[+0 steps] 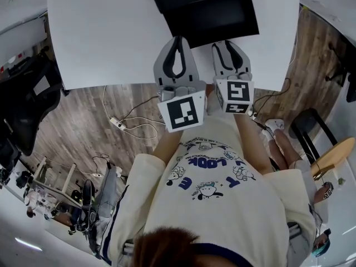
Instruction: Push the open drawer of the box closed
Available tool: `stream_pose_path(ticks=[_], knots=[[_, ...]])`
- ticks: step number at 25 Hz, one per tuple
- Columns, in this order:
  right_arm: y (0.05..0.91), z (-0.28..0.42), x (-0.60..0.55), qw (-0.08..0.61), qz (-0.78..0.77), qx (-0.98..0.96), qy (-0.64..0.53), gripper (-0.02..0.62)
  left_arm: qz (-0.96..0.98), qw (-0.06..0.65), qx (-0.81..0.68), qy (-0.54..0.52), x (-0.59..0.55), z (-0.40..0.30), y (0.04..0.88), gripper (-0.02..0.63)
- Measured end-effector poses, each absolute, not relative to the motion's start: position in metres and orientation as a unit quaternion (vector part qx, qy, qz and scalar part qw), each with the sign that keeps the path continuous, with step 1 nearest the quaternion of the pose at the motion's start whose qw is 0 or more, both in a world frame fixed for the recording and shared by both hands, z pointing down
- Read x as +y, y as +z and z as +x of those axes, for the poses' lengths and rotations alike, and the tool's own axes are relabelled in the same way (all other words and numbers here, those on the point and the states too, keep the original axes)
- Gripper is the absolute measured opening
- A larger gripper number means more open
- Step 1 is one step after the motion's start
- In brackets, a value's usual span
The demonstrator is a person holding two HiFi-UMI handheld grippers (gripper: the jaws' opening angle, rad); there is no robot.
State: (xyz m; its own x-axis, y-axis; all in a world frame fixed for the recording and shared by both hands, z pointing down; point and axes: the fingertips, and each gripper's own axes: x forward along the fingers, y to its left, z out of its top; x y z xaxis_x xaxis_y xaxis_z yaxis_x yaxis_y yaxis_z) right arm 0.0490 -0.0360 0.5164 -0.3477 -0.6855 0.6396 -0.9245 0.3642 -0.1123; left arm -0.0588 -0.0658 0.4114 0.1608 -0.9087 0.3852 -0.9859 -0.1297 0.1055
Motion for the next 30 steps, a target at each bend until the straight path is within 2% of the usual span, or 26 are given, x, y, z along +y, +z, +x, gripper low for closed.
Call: stream_pose_path(ticks=[5,9,30], knots=[[0.527,0.047,-0.037,0.266,0.504,-0.786,0.239,0.14,0.743,0.171,-0.636,0.121,-0.064,-0.059,0.416,0.021],[0.532,0.05,-0.037,0.273,0.508,-0.782,0.236,0.094,0.74,0.172,-0.639,0.122,-0.065,-0.061,0.416,0.021],[0.524,0.04,-0.069,0.255,0.509,-0.789,0.231,0.089,0.732,0.172,-0.649,0.119,-0.074,-0.071,0.412,0.021]])
